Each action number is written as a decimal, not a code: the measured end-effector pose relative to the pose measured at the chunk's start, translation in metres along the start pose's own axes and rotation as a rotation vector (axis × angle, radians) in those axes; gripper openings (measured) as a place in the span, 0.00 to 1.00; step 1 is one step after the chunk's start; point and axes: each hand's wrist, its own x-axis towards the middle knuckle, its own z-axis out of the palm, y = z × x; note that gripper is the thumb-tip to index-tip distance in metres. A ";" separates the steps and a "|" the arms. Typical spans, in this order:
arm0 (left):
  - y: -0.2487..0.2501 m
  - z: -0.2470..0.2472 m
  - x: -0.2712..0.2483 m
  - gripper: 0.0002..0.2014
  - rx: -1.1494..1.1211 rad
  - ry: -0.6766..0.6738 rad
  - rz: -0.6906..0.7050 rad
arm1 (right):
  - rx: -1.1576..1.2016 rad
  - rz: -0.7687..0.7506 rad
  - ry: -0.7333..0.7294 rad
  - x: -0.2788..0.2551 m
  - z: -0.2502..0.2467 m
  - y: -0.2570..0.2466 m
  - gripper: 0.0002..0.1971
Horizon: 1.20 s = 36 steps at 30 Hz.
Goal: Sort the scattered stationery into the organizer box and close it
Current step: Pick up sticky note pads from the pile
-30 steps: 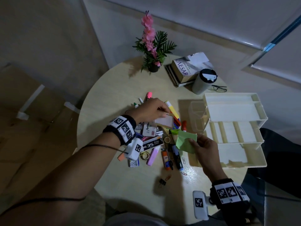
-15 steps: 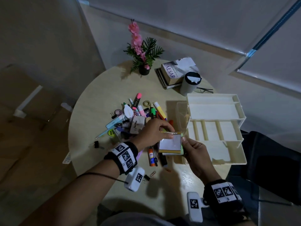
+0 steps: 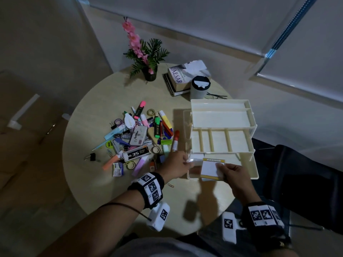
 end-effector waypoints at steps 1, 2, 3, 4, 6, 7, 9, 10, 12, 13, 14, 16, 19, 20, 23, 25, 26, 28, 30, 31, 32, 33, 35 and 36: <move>-0.002 0.007 0.000 0.14 0.016 0.027 -0.024 | -0.003 0.015 0.020 0.007 -0.003 0.001 0.09; -0.002 0.014 0.000 0.14 0.032 0.058 -0.041 | -0.009 0.020 0.030 0.014 -0.004 0.002 0.09; -0.003 0.019 0.001 0.13 0.050 0.082 -0.054 | -0.021 0.026 0.038 0.021 -0.002 0.002 0.09; -0.004 0.023 0.002 0.13 0.065 0.097 -0.065 | -0.042 0.029 0.039 0.028 0.001 0.003 0.09; -0.007 0.028 0.005 0.11 0.077 0.108 -0.085 | -0.064 0.034 0.026 0.041 0.010 0.004 0.09; -0.008 0.030 0.006 0.11 0.074 0.115 -0.099 | -0.058 0.045 0.018 0.046 0.016 0.004 0.09; -0.012 0.033 0.008 0.11 0.046 0.132 -0.121 | -0.076 0.043 0.021 0.056 0.027 0.006 0.11; -0.013 0.034 0.008 0.12 0.032 0.140 -0.126 | -0.112 0.033 0.017 0.059 0.033 0.005 0.13; -0.015 0.036 0.008 0.12 0.016 0.149 -0.134 | -0.161 0.029 0.018 0.063 0.044 0.006 0.11; -0.016 0.037 0.008 0.12 0.007 0.155 -0.137 | -0.169 0.022 0.030 0.066 0.048 0.008 0.10; -0.017 0.038 0.008 0.12 -0.003 0.163 -0.138 | -0.178 0.010 0.048 0.065 0.052 0.008 0.10; -0.017 0.040 0.007 0.11 -0.008 0.185 -0.134 | -0.222 -0.031 0.103 0.059 0.057 0.007 0.12; -0.015 0.041 0.004 0.10 0.002 0.203 -0.129 | -0.268 -0.078 0.131 0.054 0.059 0.006 0.14; -0.014 0.040 0.002 0.10 0.003 0.205 -0.125 | -0.278 -0.082 0.130 0.051 0.059 0.004 0.14; -0.015 0.037 -0.005 0.10 0.004 0.165 -0.094 | -0.343 -0.097 0.136 0.055 0.059 0.007 0.14; -0.022 0.033 -0.012 0.10 -0.014 0.104 -0.090 | -0.390 -0.112 0.126 0.054 0.056 0.006 0.14; -0.026 0.030 -0.016 0.09 -0.023 0.081 -0.092 | -0.421 -0.113 0.106 0.054 0.054 0.007 0.14; -0.039 0.019 -0.024 0.10 -0.052 0.059 -0.090 | -0.509 -0.122 0.043 0.052 0.049 0.005 0.15; -0.055 0.005 -0.032 0.10 -0.072 0.054 -0.079 | -0.648 -0.157 -0.005 0.045 0.043 0.003 0.18; -0.064 -0.003 -0.036 0.10 -0.071 0.061 -0.063 | -0.701 -0.165 0.004 0.040 0.041 0.003 0.20; -0.075 -0.011 -0.039 0.09 -0.076 0.069 -0.052 | -0.739 -0.166 0.029 0.033 0.041 0.003 0.22; -0.086 -0.019 -0.042 0.08 -0.094 0.070 -0.045 | -0.796 -0.186 0.034 0.022 0.042 0.001 0.21; -0.104 -0.032 -0.048 0.06 -0.152 0.066 -0.040 | -0.947 -0.292 -0.053 -0.007 0.050 -0.009 0.15; -0.113 -0.040 -0.050 0.06 -0.178 0.079 -0.038 | -0.994 -0.349 -0.128 -0.020 0.060 -0.015 0.16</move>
